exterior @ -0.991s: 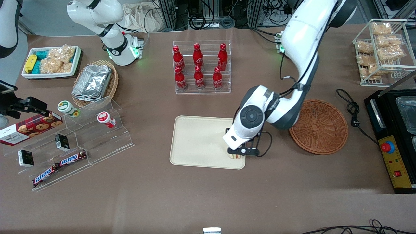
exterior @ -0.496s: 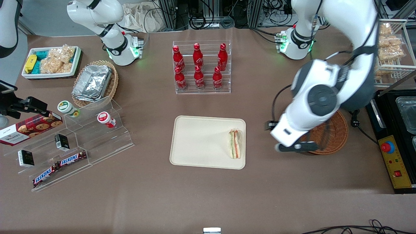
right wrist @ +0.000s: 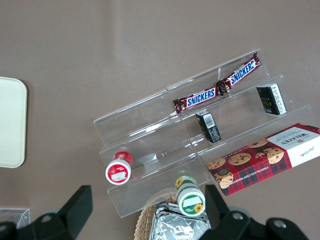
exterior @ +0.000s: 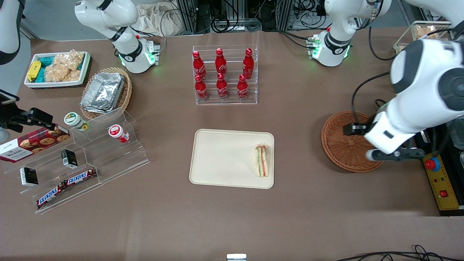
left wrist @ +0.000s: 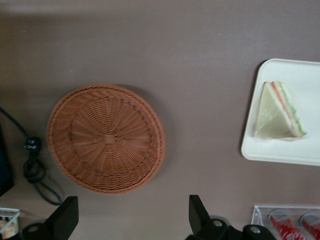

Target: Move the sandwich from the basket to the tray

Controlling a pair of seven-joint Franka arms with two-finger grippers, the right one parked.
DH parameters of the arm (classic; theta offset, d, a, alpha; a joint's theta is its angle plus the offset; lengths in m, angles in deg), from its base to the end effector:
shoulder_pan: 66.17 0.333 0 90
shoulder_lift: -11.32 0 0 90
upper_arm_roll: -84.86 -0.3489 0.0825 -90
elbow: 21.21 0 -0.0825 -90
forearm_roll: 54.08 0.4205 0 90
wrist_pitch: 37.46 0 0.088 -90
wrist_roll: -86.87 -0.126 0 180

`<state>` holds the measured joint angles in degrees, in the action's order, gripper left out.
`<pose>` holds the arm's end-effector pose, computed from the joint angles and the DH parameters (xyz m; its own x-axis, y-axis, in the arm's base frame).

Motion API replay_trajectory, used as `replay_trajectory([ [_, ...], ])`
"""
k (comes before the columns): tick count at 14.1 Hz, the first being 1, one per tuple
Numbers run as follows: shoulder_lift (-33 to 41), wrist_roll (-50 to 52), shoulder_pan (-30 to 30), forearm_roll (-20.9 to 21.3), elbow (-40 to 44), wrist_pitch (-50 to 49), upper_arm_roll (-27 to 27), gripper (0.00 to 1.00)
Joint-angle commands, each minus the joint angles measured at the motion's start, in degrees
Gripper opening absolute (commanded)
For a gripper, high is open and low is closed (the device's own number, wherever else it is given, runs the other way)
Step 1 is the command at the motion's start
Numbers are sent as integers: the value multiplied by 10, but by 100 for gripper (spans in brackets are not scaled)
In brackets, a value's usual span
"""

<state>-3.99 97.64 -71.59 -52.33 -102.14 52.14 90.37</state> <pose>0.6613 -0.1158 0.5494 0.9938 -0.0009 -0.1115 -0.0039 -0.9996 -0.0263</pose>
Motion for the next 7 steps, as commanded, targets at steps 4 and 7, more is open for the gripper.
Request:
replay_trajectory([
  [4,38,-72,60,-8,-3,-17,6,99],
  [7,26,-68,61,-7,19,-26,7,99],
])
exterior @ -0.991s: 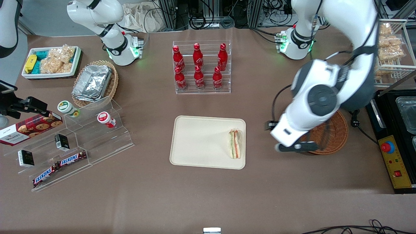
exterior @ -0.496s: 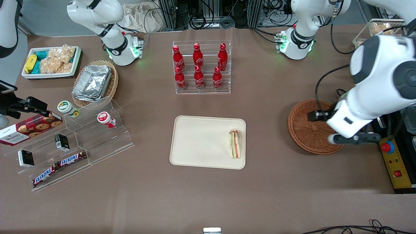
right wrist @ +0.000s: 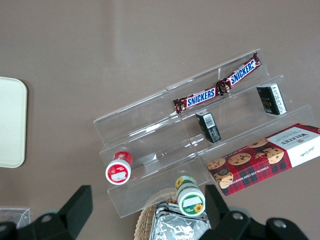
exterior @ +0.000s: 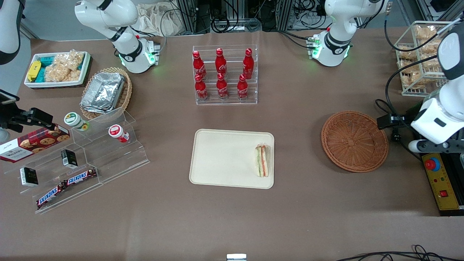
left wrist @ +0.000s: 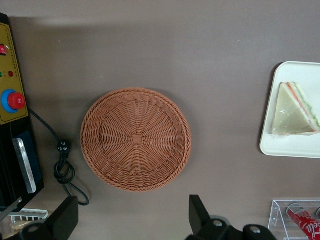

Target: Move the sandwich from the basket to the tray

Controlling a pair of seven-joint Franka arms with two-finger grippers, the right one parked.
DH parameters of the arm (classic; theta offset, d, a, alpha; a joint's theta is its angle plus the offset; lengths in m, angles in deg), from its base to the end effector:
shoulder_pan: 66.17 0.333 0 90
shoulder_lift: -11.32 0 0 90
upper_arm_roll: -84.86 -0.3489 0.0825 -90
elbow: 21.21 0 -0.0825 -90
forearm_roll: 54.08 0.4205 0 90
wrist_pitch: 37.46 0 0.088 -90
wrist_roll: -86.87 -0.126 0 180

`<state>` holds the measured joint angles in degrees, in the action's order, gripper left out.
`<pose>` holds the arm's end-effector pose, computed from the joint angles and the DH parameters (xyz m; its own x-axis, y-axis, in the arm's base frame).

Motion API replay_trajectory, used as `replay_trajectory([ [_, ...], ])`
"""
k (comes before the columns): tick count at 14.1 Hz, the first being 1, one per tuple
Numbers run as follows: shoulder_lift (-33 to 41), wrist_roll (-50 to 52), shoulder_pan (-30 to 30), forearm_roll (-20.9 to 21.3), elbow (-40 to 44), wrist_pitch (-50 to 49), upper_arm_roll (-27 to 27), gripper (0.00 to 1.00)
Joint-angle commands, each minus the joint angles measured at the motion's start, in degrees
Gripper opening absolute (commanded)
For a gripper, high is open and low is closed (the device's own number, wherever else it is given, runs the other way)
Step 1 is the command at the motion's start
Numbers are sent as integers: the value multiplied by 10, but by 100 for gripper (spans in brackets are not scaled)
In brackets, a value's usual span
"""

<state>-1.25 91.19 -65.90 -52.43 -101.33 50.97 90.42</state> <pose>0.6567 -0.0502 0.5866 0.9973 -0.0151 -0.0725 -0.0161 -0.9998 -0.0132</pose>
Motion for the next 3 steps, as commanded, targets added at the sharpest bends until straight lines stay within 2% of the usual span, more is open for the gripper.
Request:
replay_trajectory([
  [1,-3,-4,4,-5,12,-15,6,99],
  [3,-3,-6,4,-5,12,-15,6,99],
])
